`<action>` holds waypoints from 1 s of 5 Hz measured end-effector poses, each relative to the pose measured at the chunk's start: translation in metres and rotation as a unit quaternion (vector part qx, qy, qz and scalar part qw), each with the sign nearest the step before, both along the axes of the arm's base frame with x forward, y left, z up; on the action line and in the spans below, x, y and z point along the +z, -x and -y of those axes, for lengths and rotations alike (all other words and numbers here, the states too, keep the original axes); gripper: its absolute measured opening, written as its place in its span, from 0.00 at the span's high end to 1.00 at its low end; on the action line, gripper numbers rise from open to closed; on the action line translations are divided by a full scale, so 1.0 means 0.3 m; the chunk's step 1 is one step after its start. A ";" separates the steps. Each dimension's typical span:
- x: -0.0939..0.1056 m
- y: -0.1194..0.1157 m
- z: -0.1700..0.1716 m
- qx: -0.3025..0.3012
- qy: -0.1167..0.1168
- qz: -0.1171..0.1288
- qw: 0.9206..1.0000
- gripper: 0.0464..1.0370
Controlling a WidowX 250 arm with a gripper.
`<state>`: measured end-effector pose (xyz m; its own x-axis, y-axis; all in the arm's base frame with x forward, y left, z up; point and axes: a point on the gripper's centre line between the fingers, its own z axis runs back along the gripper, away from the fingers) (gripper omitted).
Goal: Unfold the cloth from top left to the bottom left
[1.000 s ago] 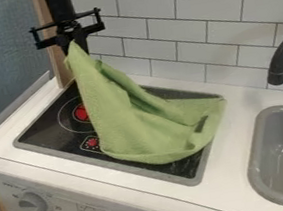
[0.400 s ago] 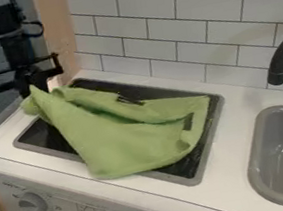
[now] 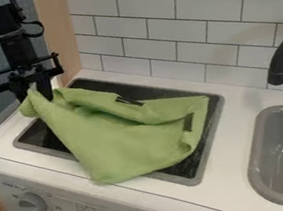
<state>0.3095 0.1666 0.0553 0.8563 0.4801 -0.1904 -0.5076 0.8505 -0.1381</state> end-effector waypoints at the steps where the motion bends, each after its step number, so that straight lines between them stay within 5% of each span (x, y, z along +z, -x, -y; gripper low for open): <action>1: 0.008 -0.002 0.007 0.004 0.003 0.003 1.000 0.17; 2: 0.076 -0.009 0.018 0.006 -0.005 0.030 1.000 0.02; 5: 0.240 -0.023 0.062 0.004 -0.019 0.093 0.996 0.04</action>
